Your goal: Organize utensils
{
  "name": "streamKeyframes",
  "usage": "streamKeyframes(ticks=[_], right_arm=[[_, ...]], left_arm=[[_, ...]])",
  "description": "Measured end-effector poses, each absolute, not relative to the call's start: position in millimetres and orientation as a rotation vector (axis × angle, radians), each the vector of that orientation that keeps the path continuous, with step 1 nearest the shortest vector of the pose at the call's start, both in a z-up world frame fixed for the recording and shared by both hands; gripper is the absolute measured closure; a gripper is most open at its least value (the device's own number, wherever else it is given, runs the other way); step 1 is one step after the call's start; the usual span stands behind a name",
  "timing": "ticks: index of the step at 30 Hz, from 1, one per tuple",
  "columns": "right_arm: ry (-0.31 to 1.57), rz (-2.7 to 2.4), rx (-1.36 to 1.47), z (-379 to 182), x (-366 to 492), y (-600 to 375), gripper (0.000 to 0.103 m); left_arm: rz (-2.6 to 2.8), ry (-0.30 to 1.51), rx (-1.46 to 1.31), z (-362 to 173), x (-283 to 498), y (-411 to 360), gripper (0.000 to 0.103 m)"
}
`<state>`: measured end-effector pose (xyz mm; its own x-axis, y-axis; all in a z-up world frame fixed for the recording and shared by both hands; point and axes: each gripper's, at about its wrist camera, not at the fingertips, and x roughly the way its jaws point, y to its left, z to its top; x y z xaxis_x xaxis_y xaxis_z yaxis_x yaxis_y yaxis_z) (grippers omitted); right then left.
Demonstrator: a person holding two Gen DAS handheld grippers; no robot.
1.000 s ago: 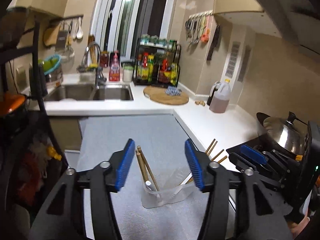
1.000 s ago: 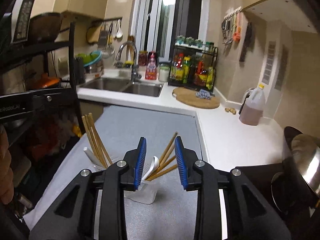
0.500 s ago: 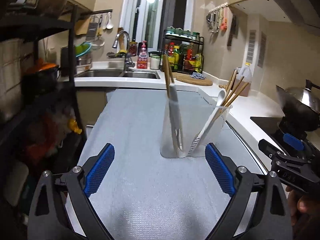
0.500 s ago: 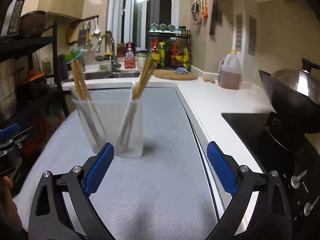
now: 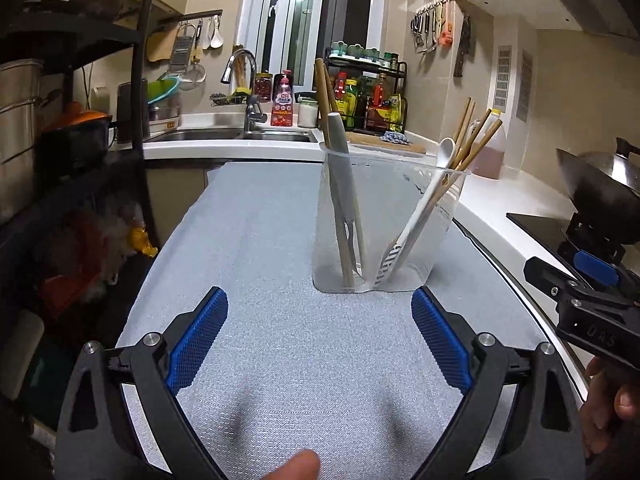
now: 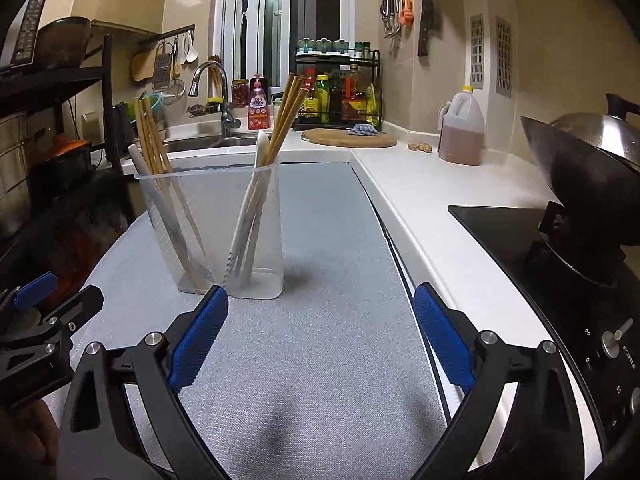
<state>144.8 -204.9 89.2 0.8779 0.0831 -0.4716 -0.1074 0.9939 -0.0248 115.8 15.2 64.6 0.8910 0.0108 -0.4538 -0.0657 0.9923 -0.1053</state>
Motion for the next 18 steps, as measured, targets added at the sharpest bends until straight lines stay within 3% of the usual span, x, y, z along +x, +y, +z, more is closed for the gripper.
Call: streamKeyframes(ticks=[18], right_arm=[[0.421,0.112,-0.071,98,131,-194,0.011]], left_arm=[[0.073,0.429,-0.134,74,109,24,0.013]])
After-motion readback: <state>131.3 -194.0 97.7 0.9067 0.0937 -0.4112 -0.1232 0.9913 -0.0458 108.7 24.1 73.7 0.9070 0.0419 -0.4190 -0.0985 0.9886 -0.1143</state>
